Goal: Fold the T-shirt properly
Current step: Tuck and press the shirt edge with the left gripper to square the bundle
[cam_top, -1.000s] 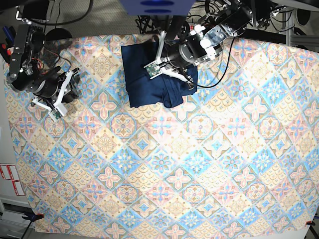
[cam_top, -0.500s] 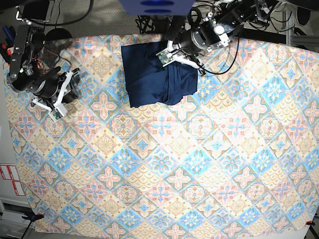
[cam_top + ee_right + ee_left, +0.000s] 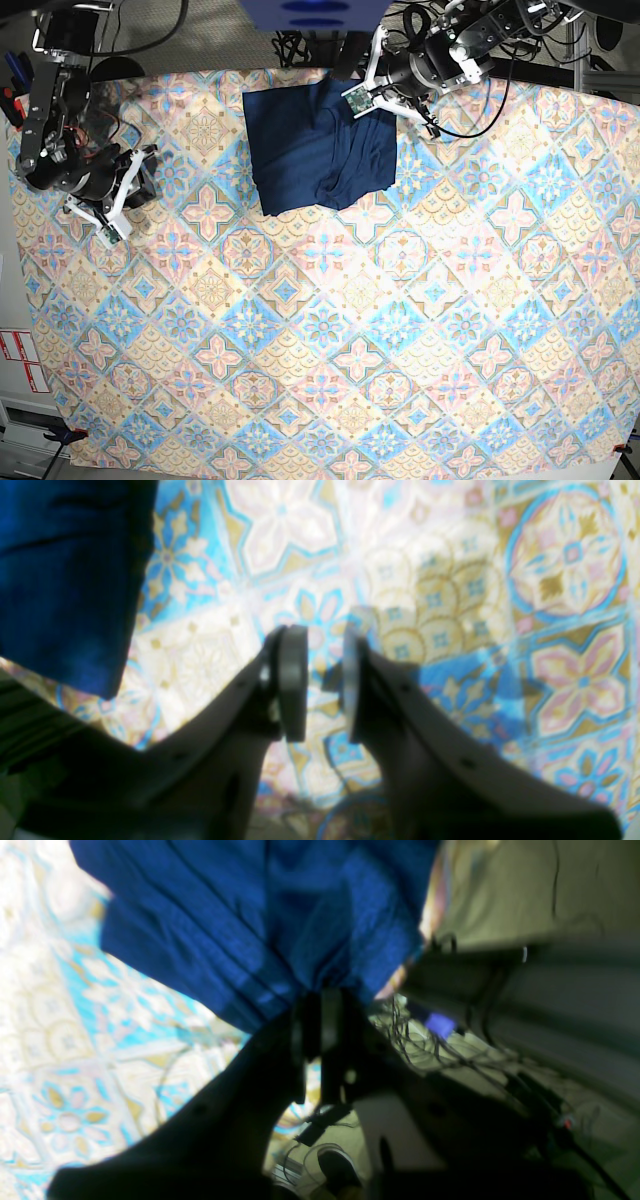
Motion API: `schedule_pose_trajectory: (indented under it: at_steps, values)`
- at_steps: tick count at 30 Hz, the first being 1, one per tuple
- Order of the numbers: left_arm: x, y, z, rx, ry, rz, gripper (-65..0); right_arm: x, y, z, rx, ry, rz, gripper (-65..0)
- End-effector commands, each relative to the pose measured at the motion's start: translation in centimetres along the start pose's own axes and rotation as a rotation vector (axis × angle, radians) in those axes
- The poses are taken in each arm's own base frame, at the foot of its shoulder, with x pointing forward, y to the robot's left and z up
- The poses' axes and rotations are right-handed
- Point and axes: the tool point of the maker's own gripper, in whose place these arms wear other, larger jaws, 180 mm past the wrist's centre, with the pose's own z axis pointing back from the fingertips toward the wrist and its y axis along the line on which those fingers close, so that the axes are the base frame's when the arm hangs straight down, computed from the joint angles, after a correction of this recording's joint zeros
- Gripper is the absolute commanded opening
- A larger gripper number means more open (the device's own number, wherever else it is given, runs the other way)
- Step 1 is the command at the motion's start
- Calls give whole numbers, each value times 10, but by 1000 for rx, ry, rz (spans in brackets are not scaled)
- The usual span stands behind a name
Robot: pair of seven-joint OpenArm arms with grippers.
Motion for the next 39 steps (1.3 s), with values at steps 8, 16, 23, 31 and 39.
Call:
schedule_pose_trajectory:
  at_steps: [8, 16, 23, 31, 39]
  values:
    - [-23, 10, 6, 51, 47, 43, -640, 21, 6, -2, 21, -43, 51, -526]
    - [-19, 23, 5, 118, 32, 131, -633, 27, 8, -3, 28, -49, 64, -526]
    - [11, 35, 1, 217, -58, 384, -418, 24, 7, -5, 28, -42, 55, -526]
    - [42, 30, -2, 210, -144, 494, -342, 24, 6, -4, 26, -43, 53, -526]
    - [103, 41, 4, 230, -385, 541, -342, 35, 3, -4, 20, -63, 64, -526]
